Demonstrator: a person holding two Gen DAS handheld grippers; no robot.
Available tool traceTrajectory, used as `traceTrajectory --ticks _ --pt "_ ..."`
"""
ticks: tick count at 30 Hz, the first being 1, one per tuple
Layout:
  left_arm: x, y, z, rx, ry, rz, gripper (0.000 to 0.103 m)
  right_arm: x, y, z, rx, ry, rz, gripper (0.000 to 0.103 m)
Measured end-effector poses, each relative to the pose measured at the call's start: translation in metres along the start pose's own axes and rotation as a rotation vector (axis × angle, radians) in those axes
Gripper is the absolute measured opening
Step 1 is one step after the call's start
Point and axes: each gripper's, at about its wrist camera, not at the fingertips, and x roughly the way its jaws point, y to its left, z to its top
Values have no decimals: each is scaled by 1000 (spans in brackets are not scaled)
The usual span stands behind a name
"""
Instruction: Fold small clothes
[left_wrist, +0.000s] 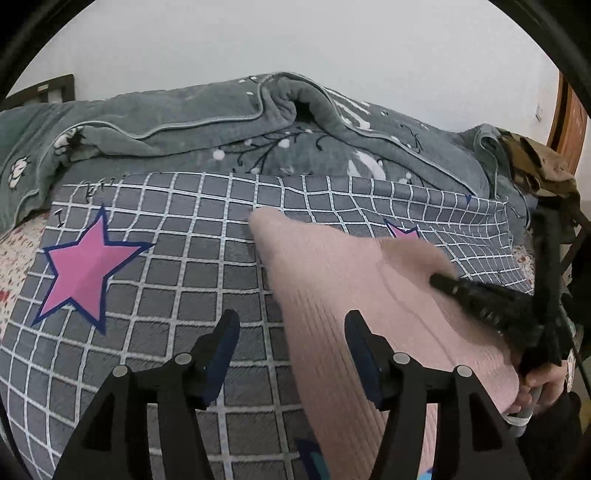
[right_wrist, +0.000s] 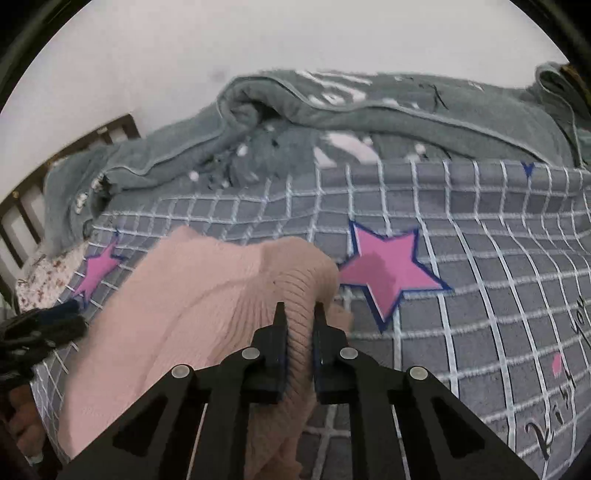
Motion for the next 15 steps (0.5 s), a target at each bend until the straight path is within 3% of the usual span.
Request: traceTrajectory --ticks 2,5,13,15 --pt "-6 1 -6 3 -4 1 58 -10 2 -7 -22 6 -14 18" --pt "-16 4 -17 12 -10 7 58 -38 2 -16 -34 -39 -28 33" --pt "-36 17 -36 -51 -6 -31 58 -100 17 -43 13 -84 119 37" --pt "-39 20 -40 -75 2 -50 58 -95 25 -51 5 -78 95 37"
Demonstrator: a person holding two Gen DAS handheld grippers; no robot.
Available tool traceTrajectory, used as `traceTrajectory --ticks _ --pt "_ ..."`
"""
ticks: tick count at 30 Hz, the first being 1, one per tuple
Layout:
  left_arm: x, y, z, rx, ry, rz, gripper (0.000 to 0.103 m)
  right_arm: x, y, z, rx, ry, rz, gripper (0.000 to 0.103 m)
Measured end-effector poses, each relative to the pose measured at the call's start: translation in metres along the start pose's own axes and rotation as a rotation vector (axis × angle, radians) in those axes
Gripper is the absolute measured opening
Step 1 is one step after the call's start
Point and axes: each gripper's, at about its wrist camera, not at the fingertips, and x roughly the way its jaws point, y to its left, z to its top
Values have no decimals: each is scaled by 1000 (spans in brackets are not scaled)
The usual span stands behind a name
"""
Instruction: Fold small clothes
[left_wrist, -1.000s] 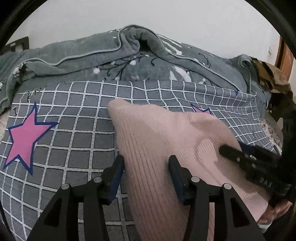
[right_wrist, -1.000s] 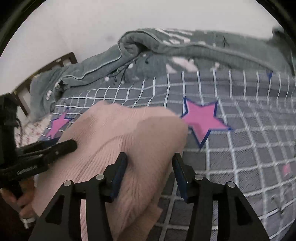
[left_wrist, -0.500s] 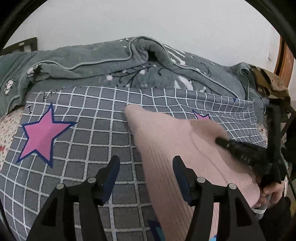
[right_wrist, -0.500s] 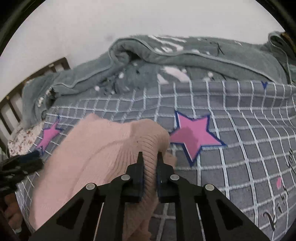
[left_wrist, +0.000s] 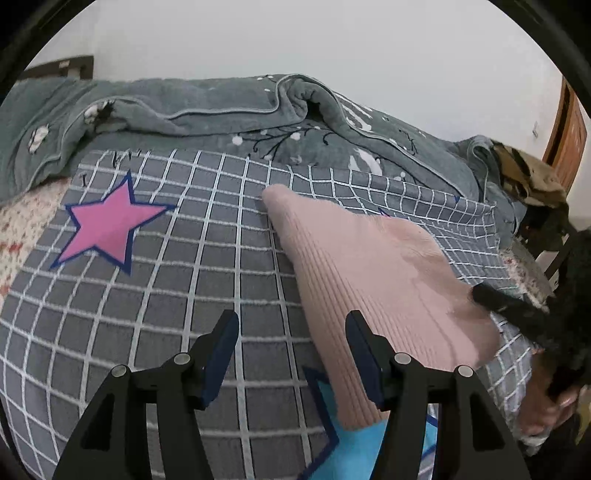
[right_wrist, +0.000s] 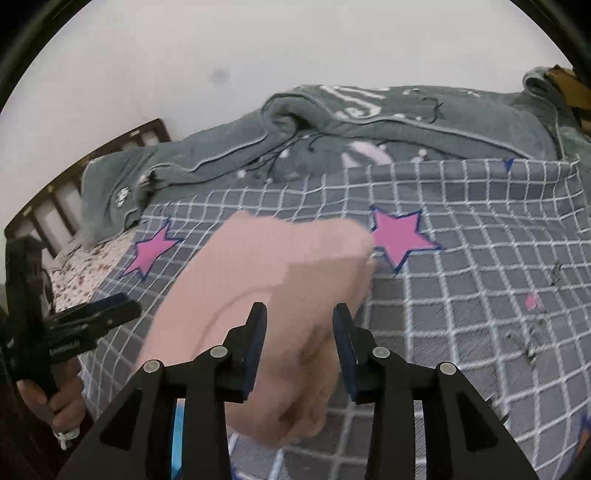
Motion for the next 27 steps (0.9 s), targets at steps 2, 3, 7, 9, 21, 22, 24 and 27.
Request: traceTrajectory --ticks 2,3,7,9,21,22,24,27 --pt "-5 -1 -4 -10 1 -12 58 15 -1 -6 16 33 -84 36" --pt "-8 -2 -7 -7 -1 -13 58 22 -5 -11 42 49 -75 26" --pt "-17 -9 -17 25 -6 -18 58 -3 -15 -19 52 -89 -53 5" --pt "-16 -12 -19 31 -3 -22 58 -2 -24 -24 133 -74 -23 5" --pt "7 -22 -10 -18 30 11 58 -7 3 -24 25 -80 -65 23" --pt "12 -22 -10 -17 50 18 58 1 4 -27 15 -56 -61 23" --pt "19 -20 -9 -2 57 30 58 21 -3 -38 14 10 -80 24" --pt "20 -18 -2 17 43 37 58 24 -12 -42 31 34 -54 25"
